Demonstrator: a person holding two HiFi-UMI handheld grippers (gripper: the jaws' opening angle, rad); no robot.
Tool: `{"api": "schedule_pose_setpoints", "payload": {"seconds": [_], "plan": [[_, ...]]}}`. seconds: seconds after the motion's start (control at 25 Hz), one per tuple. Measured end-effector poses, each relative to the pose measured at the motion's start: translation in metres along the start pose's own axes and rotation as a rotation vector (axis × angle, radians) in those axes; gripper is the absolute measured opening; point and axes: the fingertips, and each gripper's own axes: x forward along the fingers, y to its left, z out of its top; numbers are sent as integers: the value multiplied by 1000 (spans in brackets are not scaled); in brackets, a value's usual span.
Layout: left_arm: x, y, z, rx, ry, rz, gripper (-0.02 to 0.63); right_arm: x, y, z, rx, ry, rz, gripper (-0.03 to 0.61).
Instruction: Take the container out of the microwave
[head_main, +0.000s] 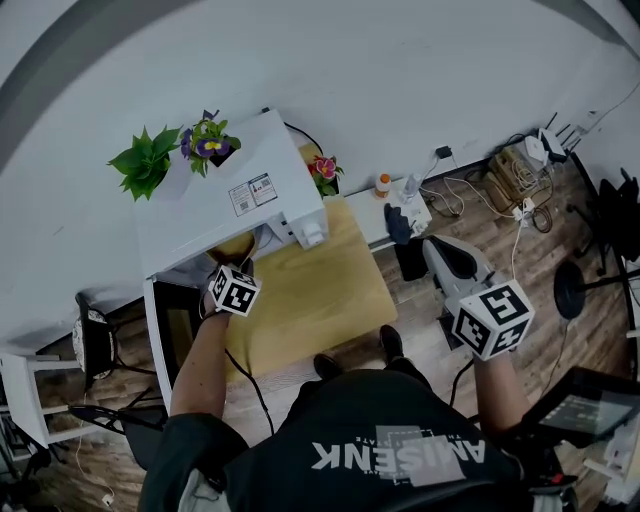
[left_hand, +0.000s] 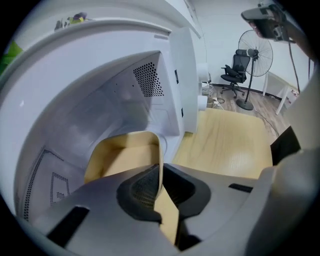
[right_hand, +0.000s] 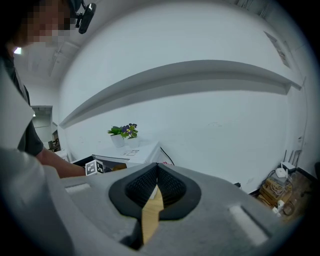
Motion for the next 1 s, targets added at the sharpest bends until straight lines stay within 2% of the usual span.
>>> {"api": "schedule_pose_setpoints", "payload": {"seconds": [0.32, 0.56, 0.76, 1.0], "plan": [[-37, -33, -1, -15, 15, -26, 18, 11, -10, 15, -37, -14, 118, 5], [-75, -58, 0, -95, -9, -19, 18, 21, -10, 23, -64, -22, 224, 5], [-110, -76, 12, -99, -31, 4, 18, 28, -5, 30, -86, -26, 312, 5], [-143, -101, 20, -173, -59, -9, 18, 38, 5, 34, -112, -18, 406, 5]]}}
